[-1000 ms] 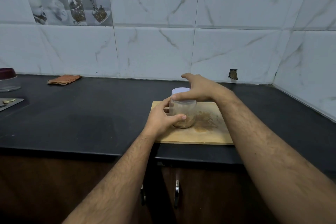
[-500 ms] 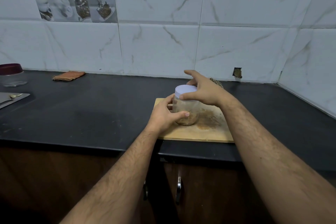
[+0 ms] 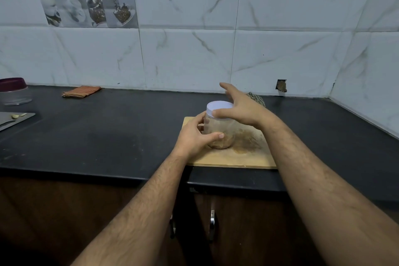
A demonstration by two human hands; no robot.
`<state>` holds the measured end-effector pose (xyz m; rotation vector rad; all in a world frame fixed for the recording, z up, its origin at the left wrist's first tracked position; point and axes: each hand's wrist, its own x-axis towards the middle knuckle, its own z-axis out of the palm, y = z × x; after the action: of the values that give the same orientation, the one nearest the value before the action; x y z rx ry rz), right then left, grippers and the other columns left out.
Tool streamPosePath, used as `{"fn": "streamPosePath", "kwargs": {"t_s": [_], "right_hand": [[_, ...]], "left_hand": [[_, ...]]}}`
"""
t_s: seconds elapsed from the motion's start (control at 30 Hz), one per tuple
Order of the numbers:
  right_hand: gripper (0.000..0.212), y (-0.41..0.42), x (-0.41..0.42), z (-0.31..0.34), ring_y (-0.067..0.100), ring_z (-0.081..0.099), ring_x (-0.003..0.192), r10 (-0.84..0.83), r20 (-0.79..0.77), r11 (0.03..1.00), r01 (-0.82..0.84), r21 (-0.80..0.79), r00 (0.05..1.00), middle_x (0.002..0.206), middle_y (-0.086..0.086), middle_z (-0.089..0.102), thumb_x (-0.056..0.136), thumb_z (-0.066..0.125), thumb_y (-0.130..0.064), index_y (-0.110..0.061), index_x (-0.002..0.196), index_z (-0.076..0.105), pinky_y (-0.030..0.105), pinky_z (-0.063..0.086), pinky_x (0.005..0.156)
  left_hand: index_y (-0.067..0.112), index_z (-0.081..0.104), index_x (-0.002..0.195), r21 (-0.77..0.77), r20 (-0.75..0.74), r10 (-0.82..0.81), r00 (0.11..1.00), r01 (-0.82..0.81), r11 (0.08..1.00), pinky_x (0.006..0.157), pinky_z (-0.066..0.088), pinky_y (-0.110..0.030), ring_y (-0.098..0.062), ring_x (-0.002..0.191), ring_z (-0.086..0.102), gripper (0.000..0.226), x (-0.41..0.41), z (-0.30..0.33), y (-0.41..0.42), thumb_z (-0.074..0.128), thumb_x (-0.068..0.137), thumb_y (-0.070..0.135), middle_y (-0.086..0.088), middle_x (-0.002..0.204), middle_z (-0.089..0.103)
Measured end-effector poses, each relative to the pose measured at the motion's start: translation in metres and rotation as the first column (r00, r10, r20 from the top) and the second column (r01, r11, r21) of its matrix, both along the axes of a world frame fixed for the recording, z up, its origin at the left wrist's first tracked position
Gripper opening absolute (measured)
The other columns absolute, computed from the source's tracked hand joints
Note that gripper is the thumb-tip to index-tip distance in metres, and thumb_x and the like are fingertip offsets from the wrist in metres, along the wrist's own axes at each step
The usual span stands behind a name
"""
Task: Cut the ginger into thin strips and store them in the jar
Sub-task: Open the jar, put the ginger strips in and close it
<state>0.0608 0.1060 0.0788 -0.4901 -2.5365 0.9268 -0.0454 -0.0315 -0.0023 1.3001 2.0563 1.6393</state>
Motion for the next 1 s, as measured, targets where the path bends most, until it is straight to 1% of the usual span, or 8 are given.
{"fn": "streamPosePath", "kwargs": {"t_s": [0.13, 0.2, 0.3, 0.43, 0.53, 0.67, 0.83, 1.0], "right_hand": [[0.100, -0.001, 0.003, -0.004, 0.015, 0.053, 0.115, -0.064, -0.065, 0.997, 0.067, 0.036, 0.996, 0.125, -0.003, 0.054, 0.072, 0.084, -0.046, -0.028, 0.153, 0.028, 0.032, 0.043, 0.096], [0.104, -0.001, 0.002, -0.005, 0.017, 0.047, 0.123, -0.132, -0.092, 0.981, 0.143, 0.128, 0.987, 0.134, 0.001, 0.047, 0.070, 0.082, -0.056, -0.029, 0.154, 0.026, 0.036, 0.041, 0.101], [0.100, 0.003, 0.004, -0.004, 0.016, 0.042, 0.136, 0.014, -0.052, 0.997, -0.018, -0.078, 0.999, 0.152, 0.003, 0.039, 0.073, 0.081, -0.047, -0.035, 0.154, 0.024, 0.037, 0.037, 0.111], [0.096, 0.001, 0.004, -0.009, 0.014, 0.052, 0.115, -0.024, -0.068, 1.000, 0.024, -0.007, 0.997, 0.130, 0.000, 0.053, 0.073, 0.084, -0.042, -0.029, 0.152, 0.031, 0.032, 0.042, 0.100], [0.100, -0.001, 0.003, -0.011, 0.014, 0.042, 0.129, -0.027, -0.058, 1.000, 0.028, 0.005, 0.998, 0.143, 0.000, 0.043, 0.073, 0.082, -0.053, -0.029, 0.153, 0.027, 0.035, 0.037, 0.108], [0.083, 0.000, 0.005, -0.013, 0.011, 0.048, 0.127, 0.061, -0.083, 0.986, -0.073, -0.149, 0.995, 0.145, 0.003, 0.046, 0.083, 0.078, -0.026, -0.027, 0.152, 0.032, 0.033, 0.038, 0.109], [0.096, -0.002, 0.004, -0.013, 0.015, 0.050, 0.119, -0.050, -0.081, 0.999, 0.048, -0.024, 0.995, 0.131, -0.002, 0.049, 0.071, 0.086, -0.046, -0.027, 0.150, 0.034, 0.033, 0.042, 0.101], [0.086, 0.002, 0.006, -0.016, 0.012, 0.051, 0.124, 0.051, -0.105, 0.969, -0.075, -0.237, 0.993, 0.140, -0.001, 0.049, 0.071, 0.079, -0.036, -0.029, 0.147, 0.039, 0.033, 0.040, 0.109]], "left_hand": [[0.044, 0.052, 0.127, 0.008, 0.006, -0.001, 1.000, 0.001, 1.000, 0.075, 0.044, -0.011, 0.004, 0.098, 0.058, 0.066, 0.000, -0.001, 0.000, 0.086, 0.071, 0.034, 0.029, 0.105, 0.056], [0.045, 0.051, 0.125, 0.006, 0.005, -0.002, 1.000, 0.002, 1.000, 0.074, 0.043, -0.010, 0.006, 0.097, 0.058, 0.064, 0.000, -0.001, 0.000, 0.085, 0.072, 0.034, 0.029, 0.105, 0.056], [0.049, 0.048, 0.118, 0.004, 0.000, -0.003, 1.000, 0.003, 1.000, 0.072, 0.043, -0.009, 0.007, 0.095, 0.057, 0.061, -0.001, -0.001, 0.001, 0.085, 0.072, 0.033, 0.028, 0.104, 0.055], [0.037, 0.048, 0.136, 0.000, 0.006, -0.001, 1.000, 0.001, 1.000, 0.073, 0.042, -0.009, 0.005, 0.098, 0.055, 0.073, -0.002, -0.002, 0.002, 0.085, 0.072, 0.036, 0.030, 0.108, 0.050], [0.032, 0.046, 0.141, -0.002, 0.006, 0.003, 1.000, -0.003, 1.000, 0.074, 0.041, -0.008, 0.002, 0.103, 0.055, 0.078, -0.002, -0.002, 0.002, 0.084, 0.073, 0.037, 0.029, 0.111, 0.050], [0.033, 0.048, 0.138, 0.004, -0.005, -0.012, 1.000, 0.012, 1.000, 0.067, 0.044, -0.002, 0.008, 0.095, 0.055, 0.073, -0.002, -0.001, 0.002, 0.084, 0.074, 0.032, 0.030, 0.106, 0.051], [0.029, 0.044, 0.144, 0.000, 0.019, -0.024, 1.000, 0.024, 1.000, 0.076, 0.043, -0.008, -0.002, 0.108, 0.055, 0.080, -0.005, -0.004, 0.003, 0.083, 0.075, 0.035, 0.033, 0.110, 0.046], [0.033, 0.048, 0.139, -0.012, 0.015, -0.058, 0.998, 0.059, 0.998, 0.071, 0.045, -0.004, 0.004, 0.104, 0.057, 0.072, -0.009, -0.005, 0.004, 0.083, 0.076, 0.031, 0.028, 0.111, 0.052]]}}
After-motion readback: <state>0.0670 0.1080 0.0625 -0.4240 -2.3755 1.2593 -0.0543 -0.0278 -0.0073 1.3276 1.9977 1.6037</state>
